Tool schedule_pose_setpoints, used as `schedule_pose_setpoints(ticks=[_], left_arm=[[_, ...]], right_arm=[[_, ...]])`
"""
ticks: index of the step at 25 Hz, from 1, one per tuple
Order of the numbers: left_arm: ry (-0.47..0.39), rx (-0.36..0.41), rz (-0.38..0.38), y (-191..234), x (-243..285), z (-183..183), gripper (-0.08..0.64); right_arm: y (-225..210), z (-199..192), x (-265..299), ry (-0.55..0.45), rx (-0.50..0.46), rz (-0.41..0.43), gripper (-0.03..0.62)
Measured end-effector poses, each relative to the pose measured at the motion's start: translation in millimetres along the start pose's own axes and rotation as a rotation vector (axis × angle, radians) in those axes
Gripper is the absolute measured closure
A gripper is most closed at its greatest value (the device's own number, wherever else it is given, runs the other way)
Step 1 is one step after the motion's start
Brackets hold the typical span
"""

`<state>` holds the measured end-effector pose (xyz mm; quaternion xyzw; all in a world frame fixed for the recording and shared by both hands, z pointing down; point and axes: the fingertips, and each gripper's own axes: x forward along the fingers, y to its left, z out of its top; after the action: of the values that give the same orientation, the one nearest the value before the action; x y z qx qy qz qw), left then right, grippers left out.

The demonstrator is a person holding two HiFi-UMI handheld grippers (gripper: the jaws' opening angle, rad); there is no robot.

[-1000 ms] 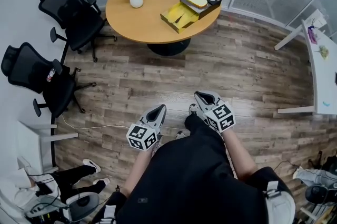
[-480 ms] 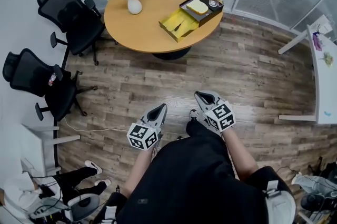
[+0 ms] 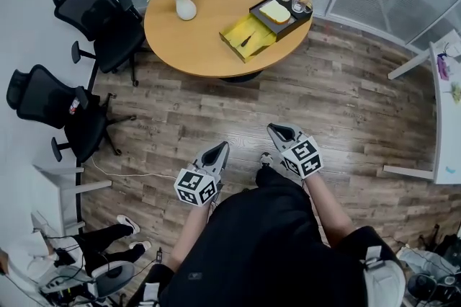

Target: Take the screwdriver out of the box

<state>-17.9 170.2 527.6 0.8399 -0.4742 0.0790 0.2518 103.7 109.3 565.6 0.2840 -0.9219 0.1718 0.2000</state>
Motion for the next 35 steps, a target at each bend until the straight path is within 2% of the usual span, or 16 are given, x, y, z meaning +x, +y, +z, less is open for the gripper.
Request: schedule_pose_setpoints(ticks=[16,25,35], left_arm=[[-0.014,0.035,0.065,-2.5,48.0,32.8,0.554],[-0.038,0.006,0.104,4.4,57.9,34.6,0.555],[-0.033,-0.007,0.067,21.1,67.6,34.9,0.555]], right_arm=[[-59.6,4.7,24.8,0.006,-0.010,0.070,0.584],[-65.9,1.1,28.9,0.034,-0.034,0.105,0.584],[-71.7,-2.8,40.1,0.048,-0.017,0.065,0.584]])
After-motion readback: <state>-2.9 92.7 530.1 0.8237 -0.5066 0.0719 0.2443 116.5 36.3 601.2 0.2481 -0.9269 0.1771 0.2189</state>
